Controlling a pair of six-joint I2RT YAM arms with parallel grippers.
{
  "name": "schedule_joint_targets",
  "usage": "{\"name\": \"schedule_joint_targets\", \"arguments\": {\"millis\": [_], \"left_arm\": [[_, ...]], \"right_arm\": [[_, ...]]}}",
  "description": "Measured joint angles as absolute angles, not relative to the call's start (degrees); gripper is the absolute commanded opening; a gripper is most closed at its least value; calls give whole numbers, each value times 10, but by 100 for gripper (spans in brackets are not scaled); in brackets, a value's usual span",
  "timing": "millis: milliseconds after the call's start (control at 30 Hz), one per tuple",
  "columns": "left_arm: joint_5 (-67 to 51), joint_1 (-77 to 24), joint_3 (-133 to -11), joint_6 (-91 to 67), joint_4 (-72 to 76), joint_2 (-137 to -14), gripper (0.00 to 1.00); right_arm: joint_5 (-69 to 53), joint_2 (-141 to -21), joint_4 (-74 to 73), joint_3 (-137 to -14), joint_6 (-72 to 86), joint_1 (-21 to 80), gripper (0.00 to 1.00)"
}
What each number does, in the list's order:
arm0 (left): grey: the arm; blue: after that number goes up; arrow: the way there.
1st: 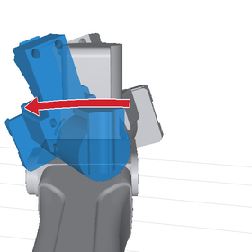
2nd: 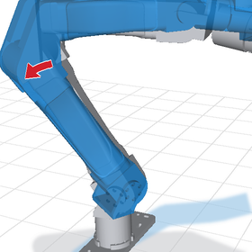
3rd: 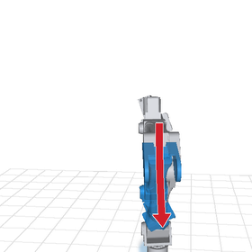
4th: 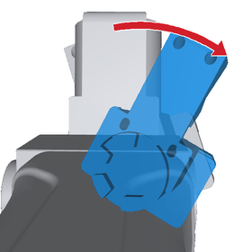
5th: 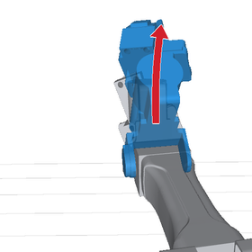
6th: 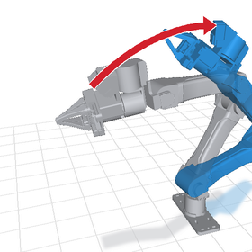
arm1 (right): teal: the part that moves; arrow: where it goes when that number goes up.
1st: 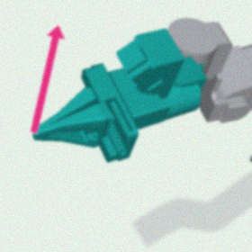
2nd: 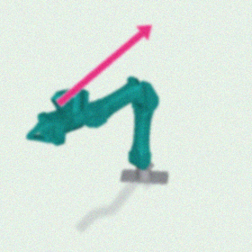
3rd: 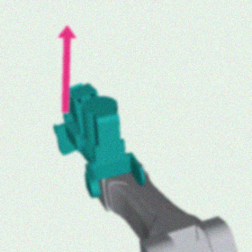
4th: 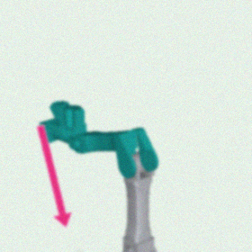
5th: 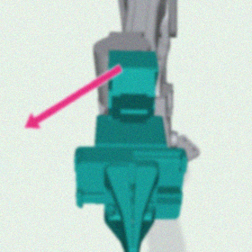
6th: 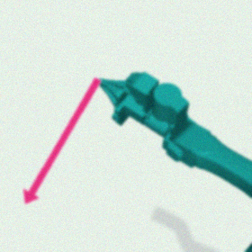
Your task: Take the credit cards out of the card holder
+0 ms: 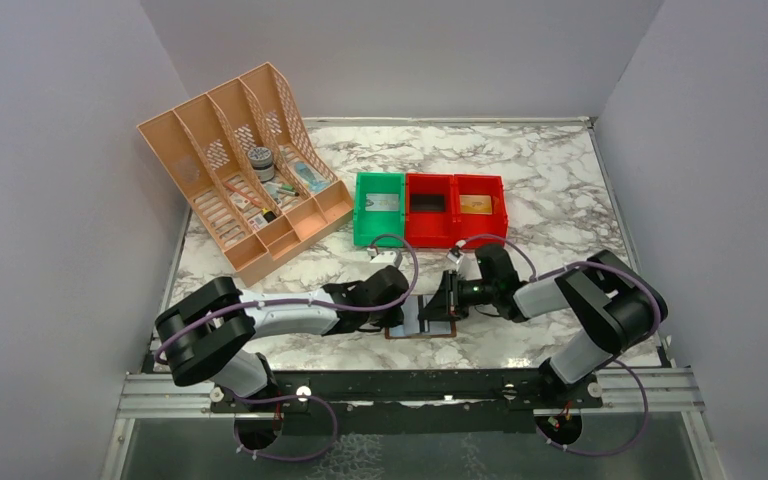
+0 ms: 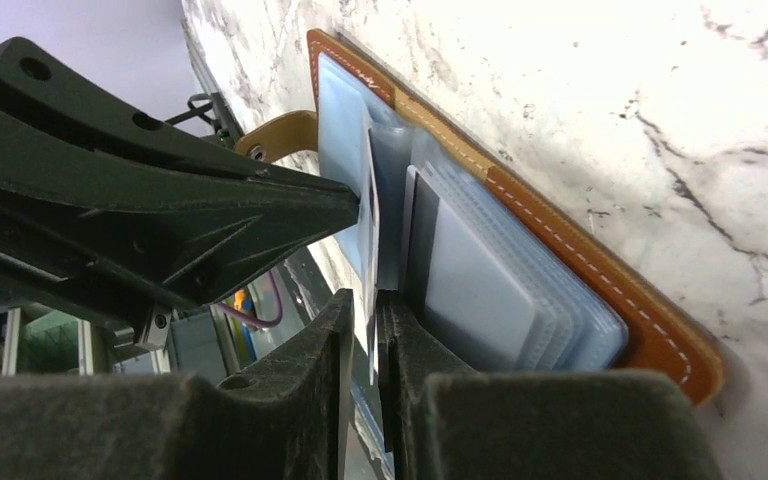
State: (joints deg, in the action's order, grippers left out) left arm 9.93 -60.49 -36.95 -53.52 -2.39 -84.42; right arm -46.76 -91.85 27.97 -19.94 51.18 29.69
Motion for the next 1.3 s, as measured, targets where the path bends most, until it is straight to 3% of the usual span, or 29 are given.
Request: {"name": "schedule_joint_targets", "arguments": {"millis": [233, 567, 1033, 1133, 1300], "left_arm": [[101, -605, -362, -539, -19, -838, 1], [126, -605, -358, -545, -38, -825, 2], [141, -596, -359, -518, -105, -741, 43], [142, -573, -360, -505, -125, -700, 54], [117, -493, -360, -481, -140, -620, 65]], "right_arm": [[-453, -930, 294, -200, 543, 297, 1], [-370, -827, 171, -216, 510, 300, 1], [-291, -646, 55, -229, 427, 300, 1], [-279, -609, 56, -240, 397, 300, 1], [-262, -589, 66, -272, 351, 300, 1]]}}
